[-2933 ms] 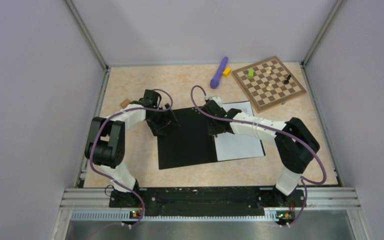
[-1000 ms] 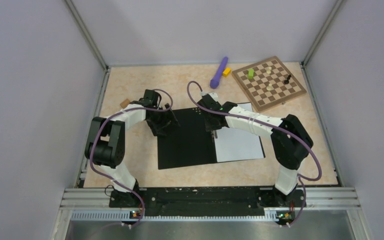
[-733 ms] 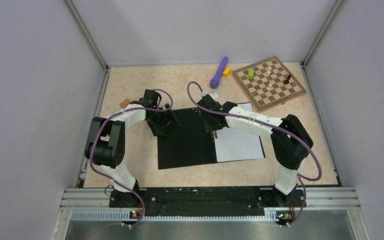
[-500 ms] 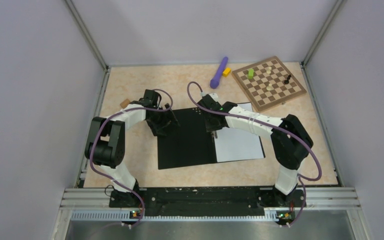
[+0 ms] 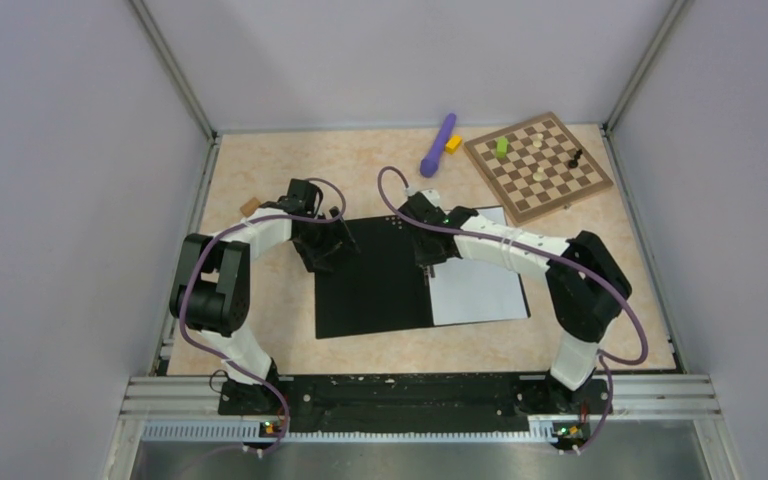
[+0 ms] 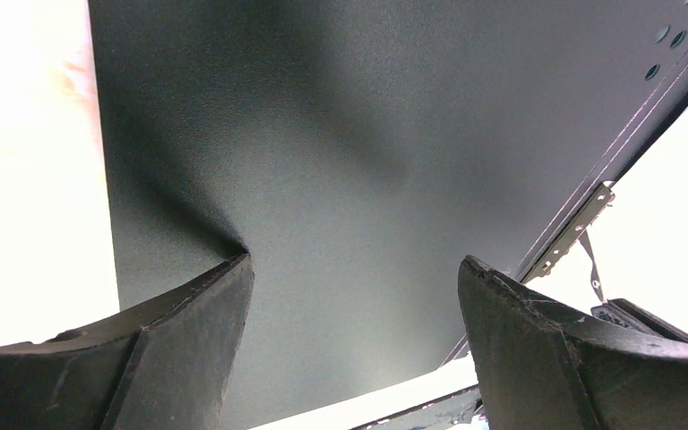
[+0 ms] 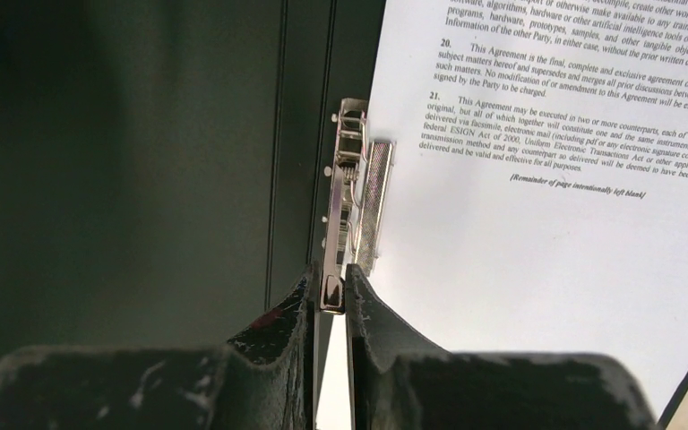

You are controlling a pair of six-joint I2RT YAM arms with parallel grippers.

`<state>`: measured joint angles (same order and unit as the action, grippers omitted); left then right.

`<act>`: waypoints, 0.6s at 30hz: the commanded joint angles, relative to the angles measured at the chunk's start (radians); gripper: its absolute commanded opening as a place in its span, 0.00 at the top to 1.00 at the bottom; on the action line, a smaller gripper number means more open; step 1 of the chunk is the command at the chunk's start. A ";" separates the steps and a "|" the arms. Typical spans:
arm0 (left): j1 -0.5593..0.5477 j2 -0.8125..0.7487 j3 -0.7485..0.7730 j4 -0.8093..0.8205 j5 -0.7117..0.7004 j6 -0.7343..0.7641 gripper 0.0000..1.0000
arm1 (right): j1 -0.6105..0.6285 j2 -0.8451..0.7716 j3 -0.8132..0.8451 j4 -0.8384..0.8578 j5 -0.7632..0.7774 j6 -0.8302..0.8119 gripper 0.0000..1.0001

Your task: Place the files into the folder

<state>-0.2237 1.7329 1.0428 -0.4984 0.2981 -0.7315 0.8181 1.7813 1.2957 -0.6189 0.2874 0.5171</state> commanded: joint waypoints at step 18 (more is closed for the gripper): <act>-0.017 0.068 -0.046 0.009 -0.052 0.012 0.10 | 0.019 -0.017 -0.194 0.107 -0.058 0.054 1.00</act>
<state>-0.2241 1.7329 1.0428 -0.4984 0.2981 -0.7341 0.8242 1.7275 1.1316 -0.5026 0.2321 0.5625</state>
